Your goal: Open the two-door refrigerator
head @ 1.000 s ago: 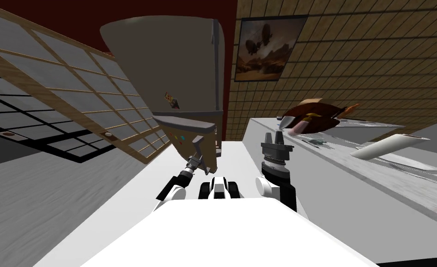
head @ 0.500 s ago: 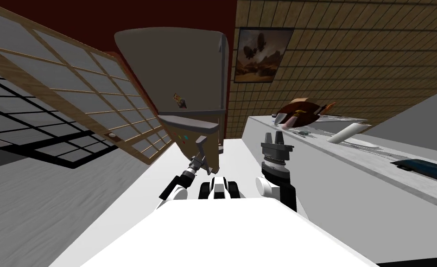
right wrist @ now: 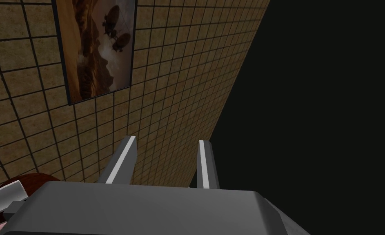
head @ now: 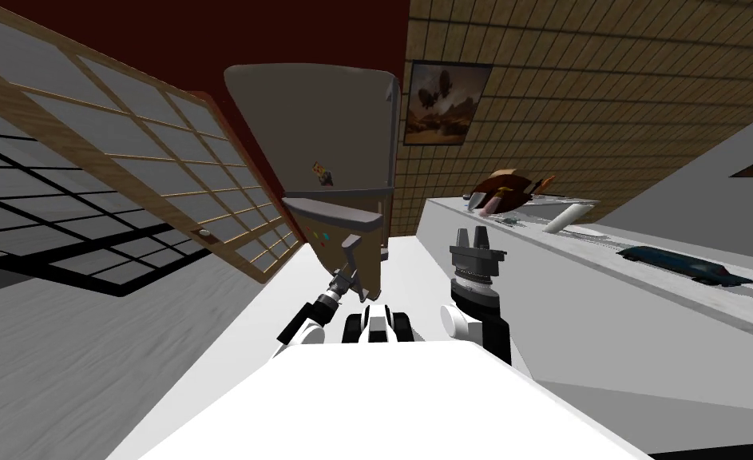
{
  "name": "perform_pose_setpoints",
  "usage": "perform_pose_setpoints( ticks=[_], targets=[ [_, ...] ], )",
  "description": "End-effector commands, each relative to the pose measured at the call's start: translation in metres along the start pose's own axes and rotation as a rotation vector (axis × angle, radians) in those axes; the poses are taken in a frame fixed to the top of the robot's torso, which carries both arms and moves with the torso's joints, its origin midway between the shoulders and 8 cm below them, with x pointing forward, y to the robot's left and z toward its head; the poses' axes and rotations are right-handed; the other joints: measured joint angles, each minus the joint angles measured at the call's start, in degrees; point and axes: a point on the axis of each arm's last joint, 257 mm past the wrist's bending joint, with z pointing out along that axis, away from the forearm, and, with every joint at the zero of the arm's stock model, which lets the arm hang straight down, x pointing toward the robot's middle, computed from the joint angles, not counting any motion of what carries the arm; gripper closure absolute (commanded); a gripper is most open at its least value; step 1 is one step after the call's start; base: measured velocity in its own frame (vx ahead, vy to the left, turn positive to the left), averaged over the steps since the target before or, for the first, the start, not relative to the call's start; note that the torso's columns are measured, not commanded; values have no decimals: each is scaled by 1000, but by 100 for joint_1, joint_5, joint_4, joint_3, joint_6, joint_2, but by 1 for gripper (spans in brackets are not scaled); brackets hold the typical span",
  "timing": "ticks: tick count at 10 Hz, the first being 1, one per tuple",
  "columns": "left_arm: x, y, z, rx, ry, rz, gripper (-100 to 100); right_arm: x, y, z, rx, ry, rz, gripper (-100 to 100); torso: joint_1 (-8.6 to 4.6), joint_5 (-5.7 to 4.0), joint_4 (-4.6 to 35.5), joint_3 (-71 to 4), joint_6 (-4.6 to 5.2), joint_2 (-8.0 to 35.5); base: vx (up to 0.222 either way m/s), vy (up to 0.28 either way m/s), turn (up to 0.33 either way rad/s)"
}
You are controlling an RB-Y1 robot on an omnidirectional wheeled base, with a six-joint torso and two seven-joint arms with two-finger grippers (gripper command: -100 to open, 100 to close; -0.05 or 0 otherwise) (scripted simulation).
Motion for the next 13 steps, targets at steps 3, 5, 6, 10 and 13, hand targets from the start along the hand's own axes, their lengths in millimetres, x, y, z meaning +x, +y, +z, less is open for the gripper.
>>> perform_pose_setpoints(
  ticks=[3,5,6,10,13],
  targets=[
    [13,4,3,-19,41,15,100,0,0,0,0,0,0,0,-28,-5,-5,-14,-2,-27,-155,209,-85],
    [18,10,3,-36,53,18,100,0,0,0,0,0,0,0,-43,-9,-1,-1,9,-4,-173,211,-85],
    [18,10,3,-36,53,18,100,0,0,0,0,0,0,0,-35,-4,1,17,17,29,-156,226,-65],
    [22,28,-1,-79,66,14,100,0,0,0,0,0,0,0,-42,-1,-16,8,18,6,-87,186,-93],
    [27,33,-2,-93,78,17,100,0,0,0,0,0,0,0,-35,-1,-14,-2,15,-8,-94,233,-103]
  ],
)
